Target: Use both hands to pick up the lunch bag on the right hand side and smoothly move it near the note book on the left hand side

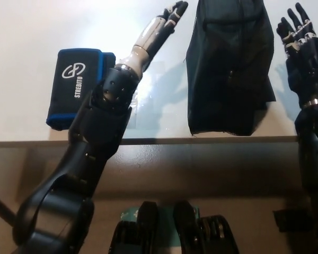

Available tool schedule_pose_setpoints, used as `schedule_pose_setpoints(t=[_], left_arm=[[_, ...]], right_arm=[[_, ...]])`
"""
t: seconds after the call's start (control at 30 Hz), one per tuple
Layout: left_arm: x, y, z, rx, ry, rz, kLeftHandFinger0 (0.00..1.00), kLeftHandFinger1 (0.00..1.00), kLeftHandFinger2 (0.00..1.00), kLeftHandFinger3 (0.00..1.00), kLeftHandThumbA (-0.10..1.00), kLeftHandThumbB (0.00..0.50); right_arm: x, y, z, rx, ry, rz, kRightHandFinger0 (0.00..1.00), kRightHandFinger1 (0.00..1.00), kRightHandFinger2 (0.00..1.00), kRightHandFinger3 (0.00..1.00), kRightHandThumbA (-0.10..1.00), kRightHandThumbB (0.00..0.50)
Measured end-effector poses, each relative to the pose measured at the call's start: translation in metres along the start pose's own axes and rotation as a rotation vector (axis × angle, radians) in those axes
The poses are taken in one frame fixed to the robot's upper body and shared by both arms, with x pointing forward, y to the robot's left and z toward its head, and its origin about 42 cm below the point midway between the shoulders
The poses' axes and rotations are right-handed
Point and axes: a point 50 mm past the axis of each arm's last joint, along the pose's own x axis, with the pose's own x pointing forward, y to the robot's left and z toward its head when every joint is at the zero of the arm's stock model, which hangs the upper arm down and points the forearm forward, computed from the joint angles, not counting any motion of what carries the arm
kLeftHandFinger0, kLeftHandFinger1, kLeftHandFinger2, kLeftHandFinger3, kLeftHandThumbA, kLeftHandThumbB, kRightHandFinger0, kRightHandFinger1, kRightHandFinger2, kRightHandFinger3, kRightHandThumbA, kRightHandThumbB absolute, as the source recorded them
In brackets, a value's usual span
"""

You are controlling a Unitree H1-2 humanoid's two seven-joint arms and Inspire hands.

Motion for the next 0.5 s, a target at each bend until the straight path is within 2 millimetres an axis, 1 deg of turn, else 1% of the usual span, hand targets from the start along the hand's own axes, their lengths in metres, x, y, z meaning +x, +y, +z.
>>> schedule_pose_setpoints(t=[0.07,0.1,0.13,0.2,0.23,0.27,0.37,0.43,0.47,0.5], left_arm=[[0.002,-0.004,-0.001,0.000,0.011,-0.005,1.00,1.00,1.00,1.00,1.00,0.399],[0.003,-0.006,-0.002,-0.001,0.015,-0.006,1.00,1.00,1.00,1.00,1.00,0.399],[0.003,-0.007,-0.004,-0.004,0.021,-0.006,1.00,1.00,1.00,1.00,1.00,0.412],[0.003,-0.009,-0.007,-0.010,0.031,-0.007,1.00,1.00,1.00,1.00,1.00,0.409],[0.003,-0.012,-0.010,-0.017,0.042,-0.010,1.00,1.00,1.00,1.00,1.00,0.401],[0.003,-0.014,-0.013,-0.022,0.053,-0.013,1.00,1.00,1.00,1.00,1.00,0.402],[0.004,-0.021,-0.019,-0.034,0.075,-0.024,1.00,1.00,1.00,1.00,1.00,0.416],[0.004,-0.024,-0.020,-0.038,0.080,-0.026,1.00,1.00,1.00,1.00,1.00,0.409],[0.004,-0.025,-0.022,-0.041,0.083,-0.026,1.00,1.00,1.00,1.00,1.00,0.380],[0.005,-0.028,-0.023,-0.047,0.090,-0.026,1.00,1.00,1.00,1.00,1.00,0.363]], right_arm=[[0.004,0.002,-0.003,0.022,0.012,0.007,1.00,1.00,1.00,1.00,1.00,0.410],[0.005,0.003,-0.006,0.033,0.023,0.007,1.00,1.00,1.00,1.00,1.00,0.413],[0.007,0.004,-0.008,0.042,0.030,0.009,1.00,1.00,1.00,1.00,1.00,0.413],[0.009,0.006,-0.013,0.059,0.048,0.007,1.00,1.00,1.00,1.00,1.00,0.422],[0.010,0.007,-0.017,0.074,0.061,0.007,1.00,1.00,1.00,1.00,1.00,0.421],[0.011,0.008,-0.020,0.089,0.073,0.006,1.00,1.00,1.00,1.00,1.00,0.411],[0.016,0.014,-0.030,0.139,0.104,0.008,1.00,1.00,1.00,1.00,1.00,0.396],[0.018,0.017,-0.032,0.164,0.109,0.010,1.00,1.00,1.00,1.00,1.00,0.394],[0.020,0.019,-0.033,0.178,0.110,0.011,1.00,1.00,1.00,1.00,1.00,0.400],[0.022,0.022,-0.033,0.195,0.111,0.012,1.00,1.00,1.00,1.00,1.00,0.404]])
